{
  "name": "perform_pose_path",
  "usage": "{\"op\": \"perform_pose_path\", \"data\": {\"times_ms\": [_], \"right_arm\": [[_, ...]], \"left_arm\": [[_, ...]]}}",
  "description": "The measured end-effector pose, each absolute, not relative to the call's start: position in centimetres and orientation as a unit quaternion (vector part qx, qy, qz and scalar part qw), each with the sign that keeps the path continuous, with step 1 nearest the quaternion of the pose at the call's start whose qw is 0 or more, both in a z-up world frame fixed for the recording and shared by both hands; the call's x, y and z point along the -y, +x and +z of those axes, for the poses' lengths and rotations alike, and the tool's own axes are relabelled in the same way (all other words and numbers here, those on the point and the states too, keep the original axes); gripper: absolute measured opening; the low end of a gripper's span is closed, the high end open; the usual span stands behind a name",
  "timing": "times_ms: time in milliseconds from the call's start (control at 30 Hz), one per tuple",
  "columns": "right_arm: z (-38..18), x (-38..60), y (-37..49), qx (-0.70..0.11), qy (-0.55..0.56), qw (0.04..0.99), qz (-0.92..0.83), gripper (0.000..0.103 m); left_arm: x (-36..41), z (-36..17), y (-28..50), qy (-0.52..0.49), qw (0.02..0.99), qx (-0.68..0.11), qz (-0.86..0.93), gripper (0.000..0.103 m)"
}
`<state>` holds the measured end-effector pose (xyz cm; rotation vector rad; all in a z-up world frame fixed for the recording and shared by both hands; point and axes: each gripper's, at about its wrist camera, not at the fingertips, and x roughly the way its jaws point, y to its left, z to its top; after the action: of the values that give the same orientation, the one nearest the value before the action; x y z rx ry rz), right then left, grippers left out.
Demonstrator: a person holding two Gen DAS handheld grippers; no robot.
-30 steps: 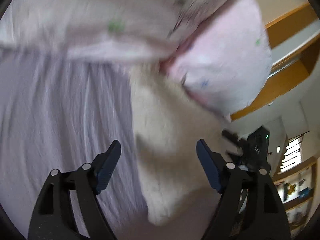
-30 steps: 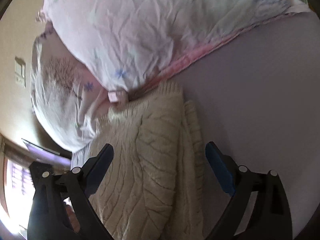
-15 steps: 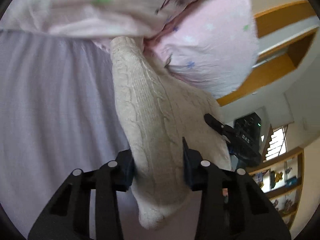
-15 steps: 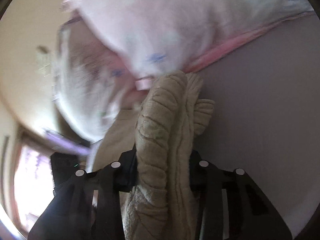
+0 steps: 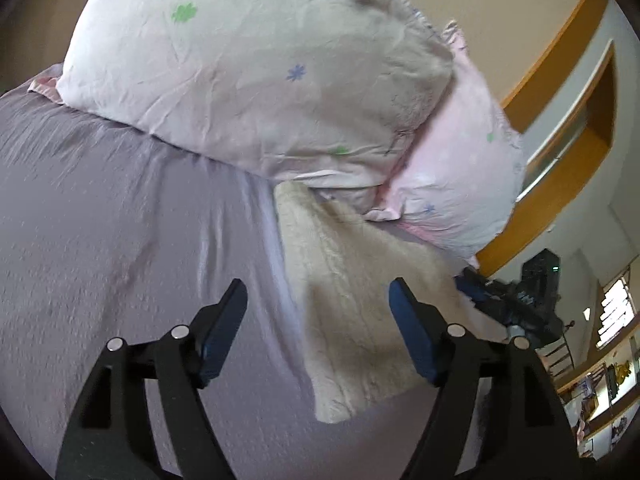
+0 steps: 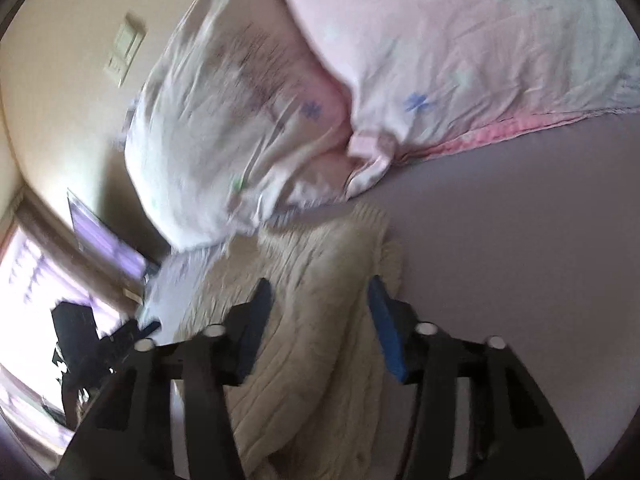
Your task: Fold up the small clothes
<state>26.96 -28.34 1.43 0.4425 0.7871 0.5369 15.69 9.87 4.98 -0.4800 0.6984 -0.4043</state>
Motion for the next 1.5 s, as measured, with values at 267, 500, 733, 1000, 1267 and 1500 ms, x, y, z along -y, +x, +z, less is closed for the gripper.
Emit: {"op": "perform_pose_path", "data": {"times_ms": [267, 500, 733, 1000, 1267, 1500], "right_arm": [[2.1, 27.8, 26.5, -0.334, 0.124, 0.92, 0.164, 0.01], [1.9, 28.5, 25.8, -0.35, 0.104, 0.922, 0.127, 0.031], [3.5, 25.2, 20.0, -0.319, 0.046, 0.923, 0.212, 0.037], [2.3, 25.7, 17.0, -0.318, 0.033, 0.93, 0.182, 0.043], [1.3, 27.1, 12.7, -0.325, 0.057, 0.936, 0.123, 0.102], [-1.6, 22.1, 14.4, -0.38, -0.012, 0.917, 0.125, 0.102]], "left_arm": [[-8.4, 4.8, 14.9, -0.203, 0.895, -0.338, -0.208, 0.076], [-7.5, 5.1, 13.9, -0.17, 0.9, -0.332, -0.224, 0.076], [-5.7, 4.7, 11.9, -0.121, 0.911, -0.335, -0.21, 0.089], [-3.2, 3.2, 8.7, -0.054, 0.922, -0.36, -0.129, 0.101], [-0.3, 0.6, 9.1, 0.018, 0.909, -0.411, -0.068, 0.101], [0.9, -0.9, 9.8, 0.04, 0.899, -0.433, -0.06, 0.101]]}}
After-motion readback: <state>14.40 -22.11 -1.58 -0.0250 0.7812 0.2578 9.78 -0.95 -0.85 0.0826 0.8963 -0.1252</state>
